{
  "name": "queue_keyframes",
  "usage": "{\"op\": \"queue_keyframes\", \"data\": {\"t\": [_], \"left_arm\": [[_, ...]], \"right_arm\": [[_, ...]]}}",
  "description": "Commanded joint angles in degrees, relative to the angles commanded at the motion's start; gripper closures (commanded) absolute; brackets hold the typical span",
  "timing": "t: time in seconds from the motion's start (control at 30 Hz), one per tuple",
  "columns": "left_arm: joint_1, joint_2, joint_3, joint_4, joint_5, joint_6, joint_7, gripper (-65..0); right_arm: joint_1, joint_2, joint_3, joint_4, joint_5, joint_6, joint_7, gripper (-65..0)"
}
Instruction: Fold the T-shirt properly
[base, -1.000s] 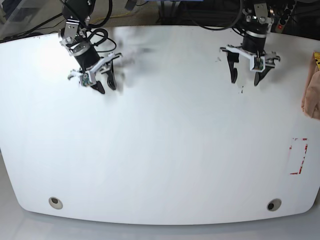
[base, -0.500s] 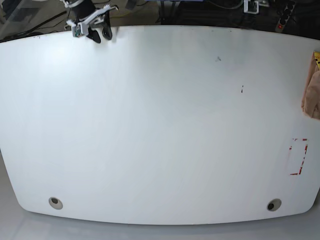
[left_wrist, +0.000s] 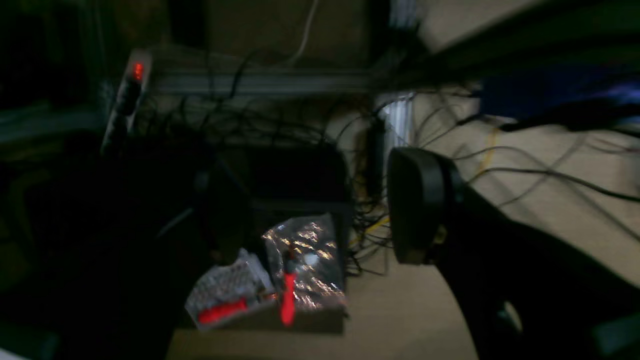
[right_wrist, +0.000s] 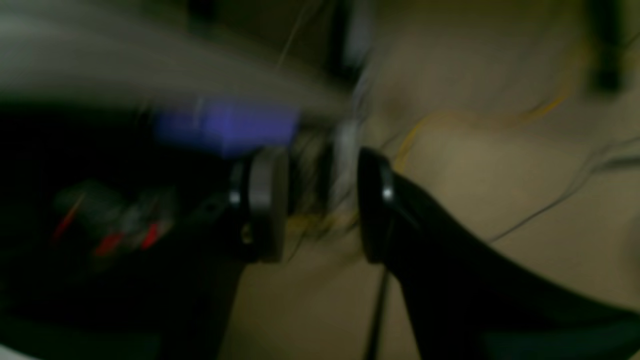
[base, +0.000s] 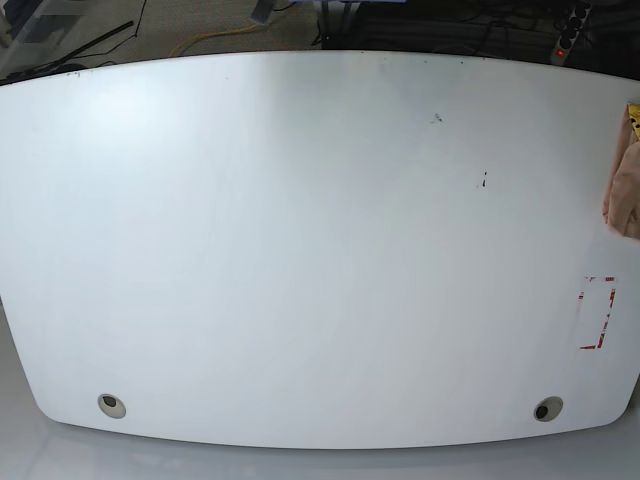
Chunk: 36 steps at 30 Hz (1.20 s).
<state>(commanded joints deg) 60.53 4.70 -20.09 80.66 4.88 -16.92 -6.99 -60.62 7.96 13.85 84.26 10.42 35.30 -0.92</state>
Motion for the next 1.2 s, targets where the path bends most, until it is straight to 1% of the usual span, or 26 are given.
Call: {"op": "queue_keyframes", "data": {"t": [0.1, 0.27, 0.4, 0.43, 0.5, 0.6, 0.7, 0.77, 0.83, 0.87, 0.9, 0.93, 1.0, 1.03, 1.07, 1.1, 1.2], "left_arm": [[-7.12, -1.23, -0.09, -8.79, 0.26, 0.0, 0.0, -39.2], [-16.09, -4.22, 1.41, -21.71, 0.44, 0.0, 0.09, -39.2], [-23.56, -7.21, 3.43, -35.08, 0.44, 0.0, 0.09, -39.2], [-25.49, -7.74, 3.69, -38.33, 0.44, 0.0, 0.09, -39.2], [-29.89, -8.88, 3.78, -46.59, 0.44, 0.0, 0.09, -39.2], [-35.34, -10.29, 4.57, -56.0, 0.35, 0.0, 0.0, -39.2], [-40.18, -11.16, 5.45, -63.38, 0.26, 0.09, -0.09, -39.2], [-43.08, -11.16, 5.45, -67.08, 0.26, 0.09, -0.09, -39.2], [-45.98, -11.25, 5.45, -70.51, 0.26, 0.18, -0.09, -39.2], [-46.86, -11.25, 5.45, -71.74, 0.26, 0.44, -0.09, -39.2], [-48.0, -11.25, 5.45, -72.79, 0.35, 1.32, 0.0, -39.2], [-49.49, -11.25, 5.71, -74.37, 0.35, 3.08, 0.0, -39.2], [-50.99, -11.25, 7.65, -75.96, 0.44, 5.45, 0.09, -39.2], [-52.13, -11.25, 9.85, -77.45, 0.44, 6.86, 0.18, -39.2], [-53.01, -11.25, 11.25, -78.51, 0.26, 7.74, 0.26, -39.2], [-53.8, -11.25, 12.31, -79.21, 0.0, 8.35, 0.44, -39.2], [-54.86, -10.9, 13.71, -79.82, 0.0, 8.53, 0.97, -39.2]], "right_arm": [[5.89, 0.26, -1.49, -10.81, -0.09, 0.0, 0.0, -21.6], [15.65, 0.26, -1.58, -25.85, -0.7, -0.09, 0.0, -21.6], [23.74, -0.26, -1.23, -36.4, -7.12, -0.26, 0.26, -21.6], [25.23, -0.44, -1.14, -38.07, -8.26, -0.97, 0.26, -21.6], [27.87, -1.14, -1.32, -40.79, -10.46, -3.87, 0.26, -21.6], [30.68, -1.41, -1.49, -43.52, -12.04, -6.77, 0.26, -21.6], [34.29, -1.49, -1.49, -46.95, -13.8, -8.0, 0.26, -21.7], [36.75, -1.49, -1.49, -50.02, -14.86, -8.35, 0.26, -21.7], [40.09, -1.23, -1.49, -54.15, -15.82, -9.41, 0.26, -21.7], [41.32, -1.14, -1.49, -55.74, -16.09, -9.93, 0.26, -21.9], [42.99, -1.05, -1.49, -57.58, -16.35, -10.55, 0.26, -21.9], [44.66, -1.05, -1.49, -59.52, -16.44, -11.25, 0.26, -21.9], [46.33, -0.7, -1.49, -61.36, -16.44, -11.52, 0.26, -22.0], [47.3, -0.18, -1.49, -62.24, -16.44, -11.6, 0.26, -22.0], [48.0, 0.0, -1.49, -62.68, -16.44, -11.6, 0.26, -22.0], [48.44, 0.0, -1.49, -63.03, -16.44, -11.6, 0.26, -22.0], [49.49, 0.18, -1.49, -63.21, -16.44, -11.6, 0.26, -22.2]]}}
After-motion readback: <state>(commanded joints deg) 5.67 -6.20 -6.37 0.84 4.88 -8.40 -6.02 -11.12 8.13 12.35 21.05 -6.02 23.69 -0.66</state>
